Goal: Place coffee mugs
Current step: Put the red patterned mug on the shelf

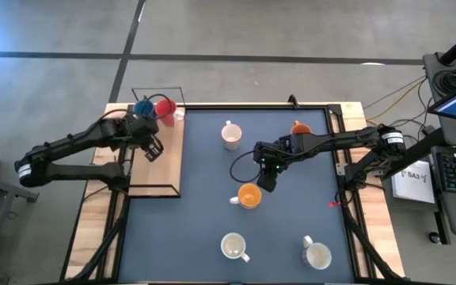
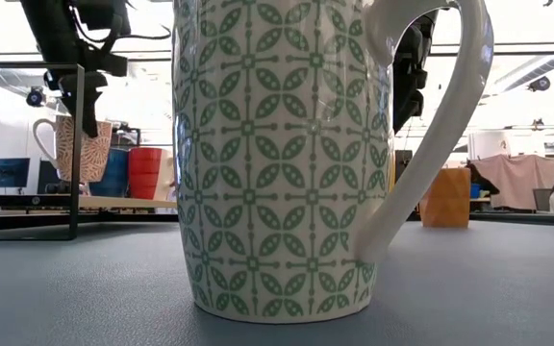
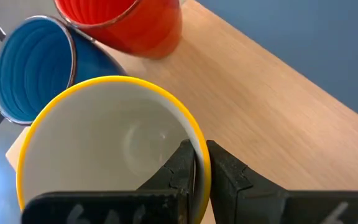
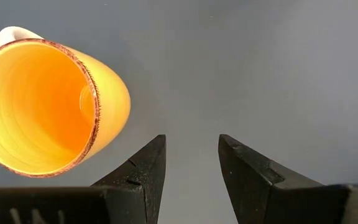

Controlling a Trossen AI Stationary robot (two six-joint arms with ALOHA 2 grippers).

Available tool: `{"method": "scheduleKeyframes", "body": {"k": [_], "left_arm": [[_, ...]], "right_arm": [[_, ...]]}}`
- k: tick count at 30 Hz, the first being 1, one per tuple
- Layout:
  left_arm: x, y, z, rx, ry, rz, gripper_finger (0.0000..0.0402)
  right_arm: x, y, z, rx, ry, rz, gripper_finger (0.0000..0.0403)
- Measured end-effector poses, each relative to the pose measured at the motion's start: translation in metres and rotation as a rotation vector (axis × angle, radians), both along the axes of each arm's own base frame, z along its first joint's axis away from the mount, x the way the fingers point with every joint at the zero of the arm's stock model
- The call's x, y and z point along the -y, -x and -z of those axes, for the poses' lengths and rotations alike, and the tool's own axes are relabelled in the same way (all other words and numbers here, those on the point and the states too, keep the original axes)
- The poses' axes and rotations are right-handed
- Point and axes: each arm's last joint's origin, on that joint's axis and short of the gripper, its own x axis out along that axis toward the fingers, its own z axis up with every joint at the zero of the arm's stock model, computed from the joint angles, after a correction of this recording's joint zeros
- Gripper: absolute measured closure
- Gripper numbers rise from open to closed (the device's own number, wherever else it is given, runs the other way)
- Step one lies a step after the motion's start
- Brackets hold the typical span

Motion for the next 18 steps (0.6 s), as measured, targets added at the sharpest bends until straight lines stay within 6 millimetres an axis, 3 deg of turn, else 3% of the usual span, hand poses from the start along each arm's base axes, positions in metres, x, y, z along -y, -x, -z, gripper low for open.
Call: {"method": "scheduleKeyframes", "body": {"k": [9, 18], "left_arm": [[0.002, 0.002, 0.02, -0.014, 0.05, -0.026, 0.0391], [0.001, 0.002, 0.018, 0.006, 0.031, -0.034, 0.0389]], "right_arm": [[0.0, 0.0, 0.0, 0.0, 0.001, -0.004, 0.0266], [0.0, 0.0, 0.0, 0.0, 0.001, -0.004, 0.0266]]}}
